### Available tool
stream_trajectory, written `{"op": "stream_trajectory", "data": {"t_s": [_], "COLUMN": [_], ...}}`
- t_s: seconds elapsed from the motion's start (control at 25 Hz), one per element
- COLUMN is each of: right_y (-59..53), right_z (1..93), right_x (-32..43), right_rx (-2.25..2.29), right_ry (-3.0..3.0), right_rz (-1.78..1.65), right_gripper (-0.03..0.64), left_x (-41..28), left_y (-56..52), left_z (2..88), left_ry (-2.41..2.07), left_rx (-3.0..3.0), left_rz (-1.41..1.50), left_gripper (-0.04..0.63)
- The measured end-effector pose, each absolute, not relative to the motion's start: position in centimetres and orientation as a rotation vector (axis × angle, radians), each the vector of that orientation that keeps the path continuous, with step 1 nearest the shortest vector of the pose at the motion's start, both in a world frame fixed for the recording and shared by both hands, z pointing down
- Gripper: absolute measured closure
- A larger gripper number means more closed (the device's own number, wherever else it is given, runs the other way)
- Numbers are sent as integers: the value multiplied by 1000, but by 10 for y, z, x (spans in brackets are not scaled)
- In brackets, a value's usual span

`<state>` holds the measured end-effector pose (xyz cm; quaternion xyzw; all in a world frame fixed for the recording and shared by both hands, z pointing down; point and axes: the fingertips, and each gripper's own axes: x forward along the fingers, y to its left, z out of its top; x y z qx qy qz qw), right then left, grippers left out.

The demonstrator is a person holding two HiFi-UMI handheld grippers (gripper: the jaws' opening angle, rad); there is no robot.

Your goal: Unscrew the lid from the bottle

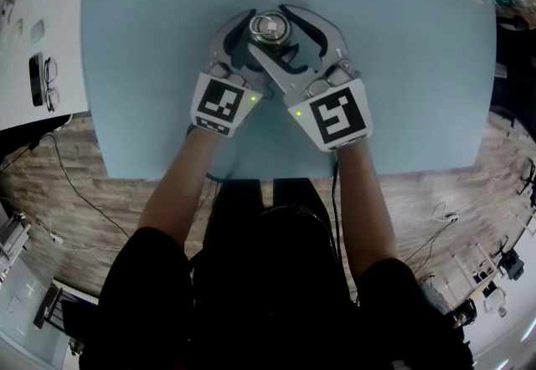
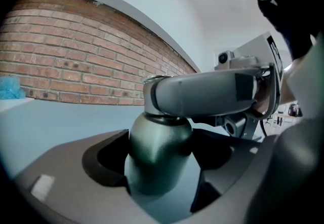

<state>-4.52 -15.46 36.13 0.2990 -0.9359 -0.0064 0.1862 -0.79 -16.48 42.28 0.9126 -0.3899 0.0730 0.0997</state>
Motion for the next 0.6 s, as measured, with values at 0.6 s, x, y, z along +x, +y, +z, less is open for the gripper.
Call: {"op": "stream_trajectory", "data": {"t_s": [0.6], "right_y": [-155], "right_z": [361], "right_x": [-46], "right_rx": [834], "right_ry": [-2646], "right_rz": [-13], "right_gripper": [354], "left_x": [-8], "left_y": [-165], "left_z": [423], "left_ry": [-1131], "left_rx": [2710], "left_rz": [222], "left_gripper": [221]}}
